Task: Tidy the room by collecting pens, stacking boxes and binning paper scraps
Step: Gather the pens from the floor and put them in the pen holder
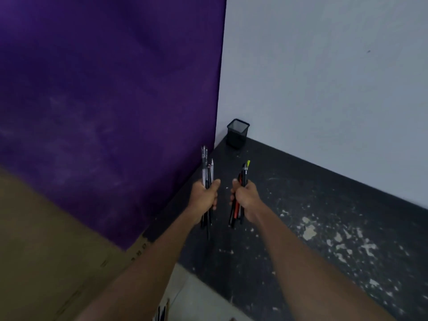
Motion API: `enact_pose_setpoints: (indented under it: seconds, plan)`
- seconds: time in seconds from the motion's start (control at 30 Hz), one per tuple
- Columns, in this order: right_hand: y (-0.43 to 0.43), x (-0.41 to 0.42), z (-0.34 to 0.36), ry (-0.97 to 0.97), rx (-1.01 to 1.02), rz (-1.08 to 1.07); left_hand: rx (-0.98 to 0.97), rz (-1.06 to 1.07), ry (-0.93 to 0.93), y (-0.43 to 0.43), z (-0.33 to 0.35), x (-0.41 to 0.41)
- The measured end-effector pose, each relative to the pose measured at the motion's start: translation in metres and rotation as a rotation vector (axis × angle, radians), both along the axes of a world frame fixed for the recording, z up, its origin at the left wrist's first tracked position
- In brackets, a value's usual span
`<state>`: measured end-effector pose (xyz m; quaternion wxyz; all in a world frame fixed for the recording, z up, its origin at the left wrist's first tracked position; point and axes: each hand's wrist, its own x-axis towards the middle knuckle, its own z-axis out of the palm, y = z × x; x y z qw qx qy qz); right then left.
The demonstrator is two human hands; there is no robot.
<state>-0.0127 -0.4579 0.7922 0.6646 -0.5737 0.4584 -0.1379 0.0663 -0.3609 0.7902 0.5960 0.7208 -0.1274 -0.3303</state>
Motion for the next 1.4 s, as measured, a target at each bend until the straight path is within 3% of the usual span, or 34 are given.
enact_pose_setpoints:
  seconds: [0.53, 1.07, 1.4]
  plan:
    - [-0.128, 0.064, 0.002, -0.076, -0.056, 0.031, 0.032, -0.018, -0.060, -0.135, -0.005, 0.054]
    - [-0.238, 0.200, -0.002, -0.234, -0.264, -0.063, -0.186, 0.060, -0.191, -0.270, 0.013, 0.194]
    - [-0.285, 0.232, -0.017, -0.357, -0.335, -0.123, -0.293, 0.098, -0.242, -0.330, 0.009, 0.232]
